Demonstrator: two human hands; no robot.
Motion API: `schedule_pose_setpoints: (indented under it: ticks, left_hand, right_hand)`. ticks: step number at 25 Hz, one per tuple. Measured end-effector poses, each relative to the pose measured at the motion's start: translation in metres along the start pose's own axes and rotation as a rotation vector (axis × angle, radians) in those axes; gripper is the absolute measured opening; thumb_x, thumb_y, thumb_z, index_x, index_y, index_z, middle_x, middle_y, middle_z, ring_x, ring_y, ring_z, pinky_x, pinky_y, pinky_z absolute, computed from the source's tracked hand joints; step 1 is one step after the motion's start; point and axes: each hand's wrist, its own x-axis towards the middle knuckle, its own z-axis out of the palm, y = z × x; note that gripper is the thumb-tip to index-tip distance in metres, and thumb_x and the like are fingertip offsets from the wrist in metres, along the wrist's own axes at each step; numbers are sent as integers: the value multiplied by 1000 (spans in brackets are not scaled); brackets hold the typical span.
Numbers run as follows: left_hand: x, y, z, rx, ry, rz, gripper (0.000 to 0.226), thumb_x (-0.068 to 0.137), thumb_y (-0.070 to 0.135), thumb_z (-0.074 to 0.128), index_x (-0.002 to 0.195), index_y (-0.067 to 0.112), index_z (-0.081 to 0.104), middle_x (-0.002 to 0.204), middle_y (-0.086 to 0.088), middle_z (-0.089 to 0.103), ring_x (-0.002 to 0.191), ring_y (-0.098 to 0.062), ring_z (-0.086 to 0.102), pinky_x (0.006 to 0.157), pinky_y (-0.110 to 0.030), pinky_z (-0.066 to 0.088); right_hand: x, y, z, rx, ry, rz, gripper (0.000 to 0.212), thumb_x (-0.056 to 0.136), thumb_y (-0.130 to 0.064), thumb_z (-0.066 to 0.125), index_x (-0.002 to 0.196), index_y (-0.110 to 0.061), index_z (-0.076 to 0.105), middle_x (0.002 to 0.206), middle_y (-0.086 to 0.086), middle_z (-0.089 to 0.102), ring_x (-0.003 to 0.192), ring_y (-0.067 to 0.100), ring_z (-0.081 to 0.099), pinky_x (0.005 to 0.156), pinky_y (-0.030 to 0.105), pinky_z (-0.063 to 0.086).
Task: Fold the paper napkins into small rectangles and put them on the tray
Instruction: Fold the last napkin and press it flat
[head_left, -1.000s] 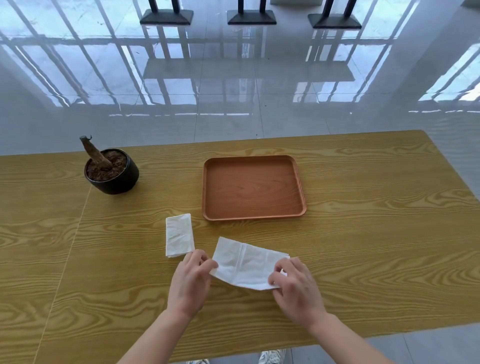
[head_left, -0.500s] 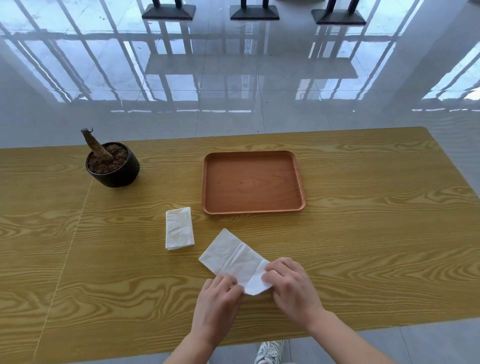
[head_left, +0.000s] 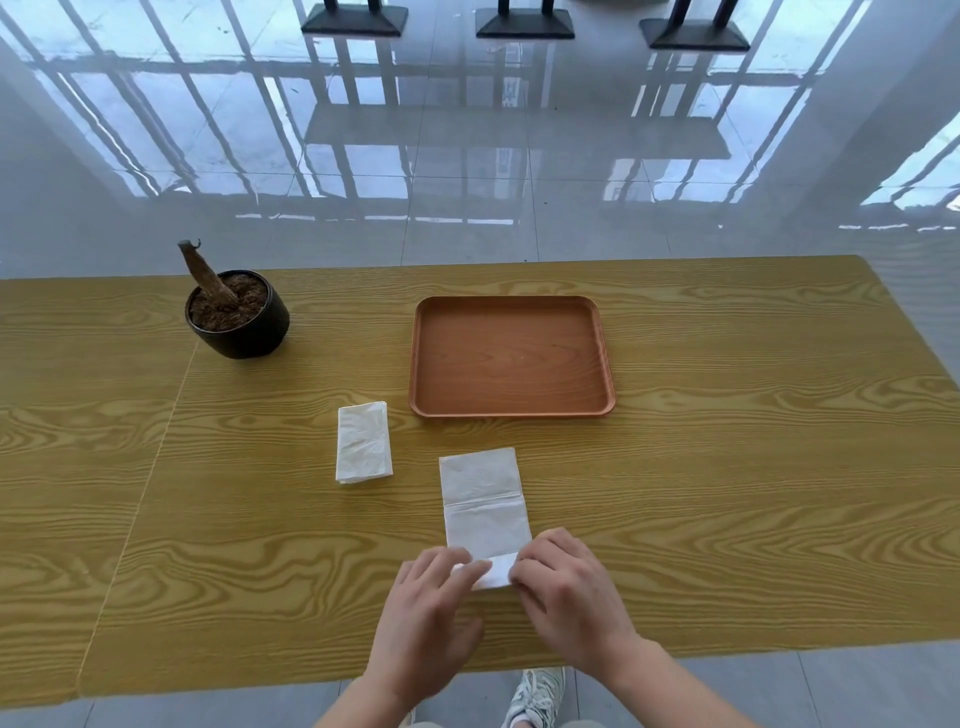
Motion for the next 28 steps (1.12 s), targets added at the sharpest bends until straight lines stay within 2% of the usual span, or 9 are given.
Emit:
schedule_pose_setpoints:
  ticks: [3, 4, 6, 10, 13, 15, 18, 25, 28]
  left_hand:
    - [-1, 2, 4, -84, 124, -89, 15, 78, 24, 70, 93, 26, 71, 94, 16, 68, 93, -8, 58, 71, -33, 51]
    - [1, 2, 4, -84, 135, -118, 13, 78, 20, 74, 89, 26, 71, 90, 16, 68, 91, -7, 58, 69, -32, 51]
    - [4, 3, 4, -83, 113, -148, 18, 77, 15, 80, 88, 26, 71, 84, 16, 70, 85, -8, 61, 67, -32, 51]
    - [7, 4, -1, -114, 113, -187, 18, 79, 18, 81, 92, 27, 73, 85, 15, 74, 78, -7, 67, 67, -32, 52]
    - [11, 4, -2, -276, 163, -369, 27, 80, 18, 81, 105, 26, 74, 86, 15, 74, 79, -1, 65, 73, -26, 51]
    - [17, 2, -2, -418, 191, -509, 32, 82, 17, 79, 111, 27, 71, 79, 14, 70, 77, -1, 64, 69, -19, 51]
    - [25, 0, -3, -476, 191, -574, 35, 83, 13, 77, 115, 26, 69, 80, 12, 69, 77, -3, 64, 70, -22, 55]
    - [32, -7, -3, -408, 228, -597, 32, 83, 14, 76, 114, 23, 69, 94, 15, 62, 78, -4, 62, 70, -29, 57]
    - [21, -11, 1, -185, 215, -358, 31, 78, 8, 76, 107, 18, 71, 101, 9, 58, 89, -10, 58, 71, -26, 53]
  right_hand:
    - [1, 0, -1, 51, -49, 82, 23, 78, -11, 70, 99, -22, 69, 96, -10, 68, 99, 15, 57, 86, 27, 49]
    - [2, 3, -2, 61, -76, 124, 33, 75, -8, 70, 106, -20, 69, 98, -9, 69, 102, 14, 57, 88, 27, 49]
    - [6, 6, -4, 114, -111, 227, 37, 75, -4, 68, 109, -19, 71, 95, -6, 68, 100, 14, 58, 87, 30, 50]
    - [11, 0, -3, 243, -105, 418, 12, 89, -18, 67, 96, -26, 72, 81, -11, 60, 85, 8, 56, 77, 29, 49]
    - [12, -3, 1, 313, -104, 479, 9, 89, -19, 67, 93, -26, 71, 80, -4, 65, 81, 12, 58, 74, 35, 51]
    - [16, -2, 1, 378, -78, 530, 7, 89, -20, 67, 89, -26, 70, 78, -4, 69, 75, 13, 60, 69, 36, 52]
    - [23, 1, 1, 448, -29, 612, 8, 89, -20, 70, 91, -27, 70, 80, -10, 71, 75, 6, 63, 67, 30, 53]
    - [31, 9, 7, 345, 47, 572, 40, 87, -14, 73, 125, -20, 63, 101, -9, 66, 92, 10, 61, 84, 31, 54]
    - [21, 7, 7, 77, 77, 346, 44, 80, -7, 77, 121, -18, 65, 114, -6, 63, 106, 14, 55, 87, 26, 51]
